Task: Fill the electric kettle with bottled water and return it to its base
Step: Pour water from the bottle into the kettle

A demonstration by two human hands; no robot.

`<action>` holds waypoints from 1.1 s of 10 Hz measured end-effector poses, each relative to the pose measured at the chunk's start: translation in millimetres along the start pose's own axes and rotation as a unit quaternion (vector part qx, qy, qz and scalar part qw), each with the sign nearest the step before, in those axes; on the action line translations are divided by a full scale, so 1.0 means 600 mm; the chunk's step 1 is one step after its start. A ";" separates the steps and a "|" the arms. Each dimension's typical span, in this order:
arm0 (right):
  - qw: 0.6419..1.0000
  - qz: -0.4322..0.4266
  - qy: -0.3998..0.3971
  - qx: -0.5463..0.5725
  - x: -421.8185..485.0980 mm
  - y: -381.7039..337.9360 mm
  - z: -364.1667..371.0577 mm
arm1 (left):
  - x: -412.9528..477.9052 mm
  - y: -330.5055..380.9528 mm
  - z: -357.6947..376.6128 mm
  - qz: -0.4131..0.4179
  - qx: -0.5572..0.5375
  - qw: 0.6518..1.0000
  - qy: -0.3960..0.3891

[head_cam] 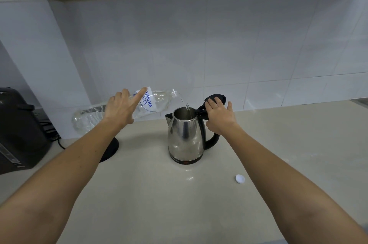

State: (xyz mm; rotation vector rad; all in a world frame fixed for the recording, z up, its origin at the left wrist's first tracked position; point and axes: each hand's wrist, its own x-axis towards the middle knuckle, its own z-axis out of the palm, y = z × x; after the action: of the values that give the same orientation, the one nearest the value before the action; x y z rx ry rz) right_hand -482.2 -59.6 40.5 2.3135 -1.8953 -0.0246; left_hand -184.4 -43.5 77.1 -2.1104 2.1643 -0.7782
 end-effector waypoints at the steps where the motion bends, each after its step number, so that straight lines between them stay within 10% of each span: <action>1: 1.000 -0.002 0.000 -0.004 0.000 0.002 0.001 | -0.003 0.006 0.006 -0.004 -0.008 1.000 -0.004; 5: 0.998 -0.034 0.054 -0.005 -0.006 0.011 0.021 | -0.036 0.045 0.032 -0.070 -0.159 0.985 -0.017; 11: 0.995 -0.085 0.042 0.025 -0.114 0.060 0.182 | -0.154 0.212 0.030 -0.265 -0.552 0.784 0.098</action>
State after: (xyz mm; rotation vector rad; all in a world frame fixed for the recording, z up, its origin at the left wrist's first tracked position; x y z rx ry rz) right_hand -543.0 -11.3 -68.4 2.4598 -1.6741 0.1009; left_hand -288.9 32.7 -14.5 -3.3615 2.4313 0.5718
